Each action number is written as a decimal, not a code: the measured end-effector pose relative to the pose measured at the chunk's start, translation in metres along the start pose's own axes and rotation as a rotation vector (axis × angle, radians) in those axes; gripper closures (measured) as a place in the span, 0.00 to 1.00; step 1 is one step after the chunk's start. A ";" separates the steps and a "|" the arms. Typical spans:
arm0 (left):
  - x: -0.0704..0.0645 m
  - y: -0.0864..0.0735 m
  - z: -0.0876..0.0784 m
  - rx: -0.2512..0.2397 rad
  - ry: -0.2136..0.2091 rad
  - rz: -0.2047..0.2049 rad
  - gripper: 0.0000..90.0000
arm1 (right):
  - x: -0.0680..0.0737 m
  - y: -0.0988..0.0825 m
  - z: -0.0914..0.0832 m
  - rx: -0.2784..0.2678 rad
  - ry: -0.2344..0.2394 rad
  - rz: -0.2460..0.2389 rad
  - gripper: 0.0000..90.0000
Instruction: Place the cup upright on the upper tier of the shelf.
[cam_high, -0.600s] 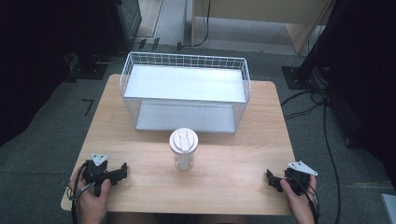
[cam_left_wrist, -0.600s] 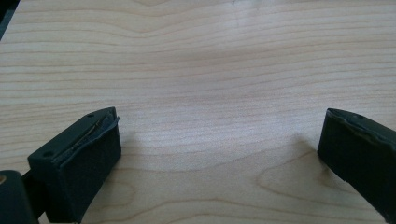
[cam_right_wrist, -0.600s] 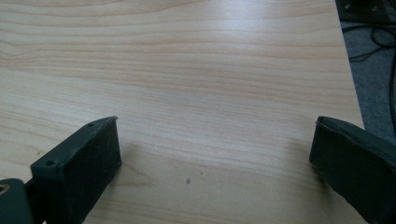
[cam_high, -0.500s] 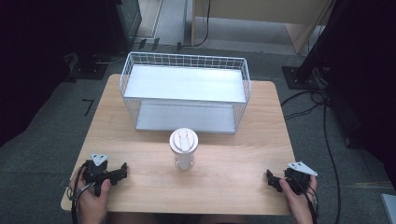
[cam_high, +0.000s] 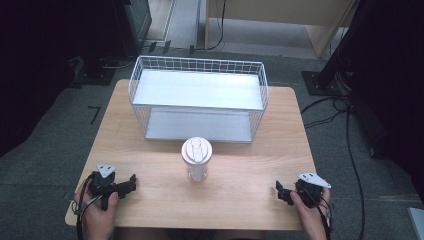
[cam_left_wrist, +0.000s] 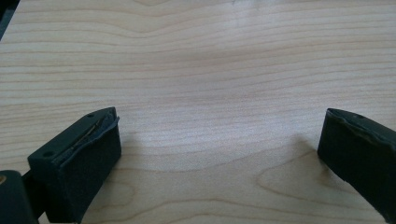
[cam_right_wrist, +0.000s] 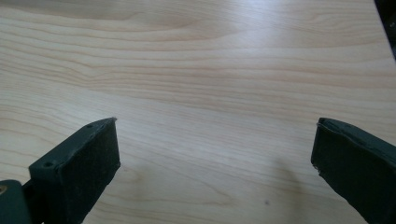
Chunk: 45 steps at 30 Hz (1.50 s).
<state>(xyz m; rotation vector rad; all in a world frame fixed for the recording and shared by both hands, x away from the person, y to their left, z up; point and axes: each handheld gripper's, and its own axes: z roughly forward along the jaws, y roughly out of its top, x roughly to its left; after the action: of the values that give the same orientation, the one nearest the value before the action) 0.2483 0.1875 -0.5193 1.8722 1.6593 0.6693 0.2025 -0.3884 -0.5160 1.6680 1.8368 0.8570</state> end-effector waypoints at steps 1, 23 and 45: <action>0.000 0.000 0.000 0.000 0.000 0.001 0.00 | 0.006 0.002 0.001 -0.001 0.011 -0.015 0.01; 0.000 0.000 0.000 -0.001 0.001 -0.001 0.00 | 0.064 0.020 0.009 -0.018 0.153 -0.053 0.01; 0.000 0.000 0.000 0.000 0.000 0.001 0.00 | 0.137 0.039 0.011 -0.060 0.299 -0.135 0.01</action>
<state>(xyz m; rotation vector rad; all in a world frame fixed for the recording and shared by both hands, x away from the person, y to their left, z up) 0.2483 0.1875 -0.5193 1.8728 1.6590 0.6696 0.2214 -0.2494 -0.4887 1.4205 2.0705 1.1391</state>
